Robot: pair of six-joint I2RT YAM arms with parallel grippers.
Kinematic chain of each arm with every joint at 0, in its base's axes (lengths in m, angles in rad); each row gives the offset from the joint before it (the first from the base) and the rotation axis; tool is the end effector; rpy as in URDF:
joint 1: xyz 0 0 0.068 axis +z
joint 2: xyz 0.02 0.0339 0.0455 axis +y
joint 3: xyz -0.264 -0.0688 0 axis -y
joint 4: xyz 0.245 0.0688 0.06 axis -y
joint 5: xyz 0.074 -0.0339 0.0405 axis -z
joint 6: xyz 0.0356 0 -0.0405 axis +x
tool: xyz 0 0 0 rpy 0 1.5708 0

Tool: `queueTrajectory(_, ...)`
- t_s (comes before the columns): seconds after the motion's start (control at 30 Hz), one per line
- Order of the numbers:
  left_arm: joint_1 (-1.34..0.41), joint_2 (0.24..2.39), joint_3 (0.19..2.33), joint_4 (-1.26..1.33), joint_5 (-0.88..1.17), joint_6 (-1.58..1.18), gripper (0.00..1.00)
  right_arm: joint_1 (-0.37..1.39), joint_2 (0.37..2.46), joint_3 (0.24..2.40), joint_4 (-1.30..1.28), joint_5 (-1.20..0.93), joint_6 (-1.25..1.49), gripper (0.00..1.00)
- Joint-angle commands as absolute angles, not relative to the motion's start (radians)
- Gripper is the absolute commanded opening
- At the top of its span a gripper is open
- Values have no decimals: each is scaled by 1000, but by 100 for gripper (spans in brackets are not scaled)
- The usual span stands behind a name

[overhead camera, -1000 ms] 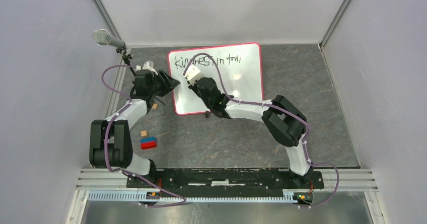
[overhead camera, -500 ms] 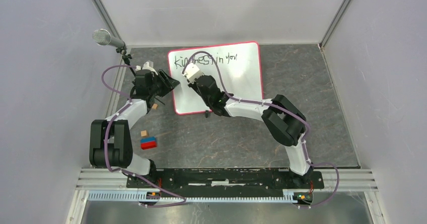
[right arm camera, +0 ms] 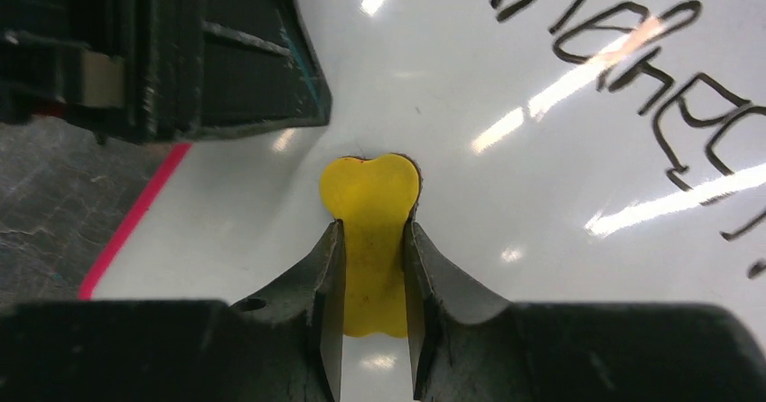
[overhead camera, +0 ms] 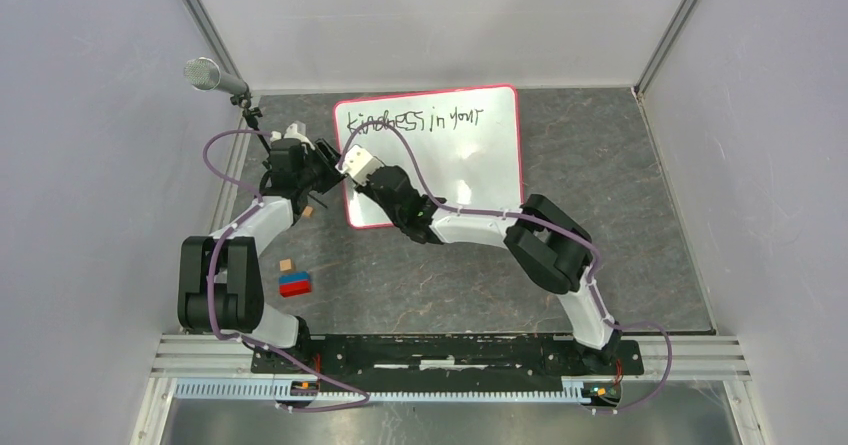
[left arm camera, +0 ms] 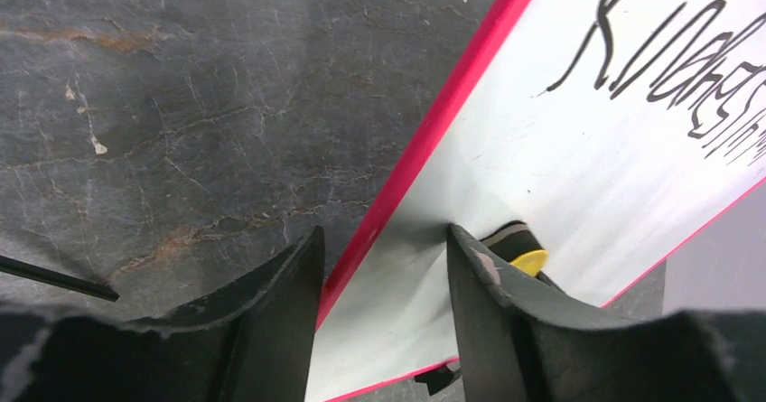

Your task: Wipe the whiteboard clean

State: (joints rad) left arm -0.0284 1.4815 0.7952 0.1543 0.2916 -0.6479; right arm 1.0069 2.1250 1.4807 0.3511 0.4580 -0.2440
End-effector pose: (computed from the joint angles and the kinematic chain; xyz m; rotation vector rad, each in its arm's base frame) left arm 0.3167 -0.0192 0.2128 -0.4838 2.1041 -0.7061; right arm 0.2764 0.4076 0.2082 -0.8046 1.6485 0.1087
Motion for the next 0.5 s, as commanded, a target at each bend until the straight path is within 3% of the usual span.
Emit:
queueTrajectory(0.0, -39, 1462, 840, 110, 281, -666, 63, 965, 1956, 1389, 457, 569, -292, 21)
queueTrajectory(0.23, -37, 1460, 840, 112, 286, -673, 72, 800, 1859, 1335, 544, 471, -289, 23)
queueTrajectory(0.47, -38, 1495, 862, 100, 302, -650, 72, 675, 1852, 1331, 509, 407, -259, 24)
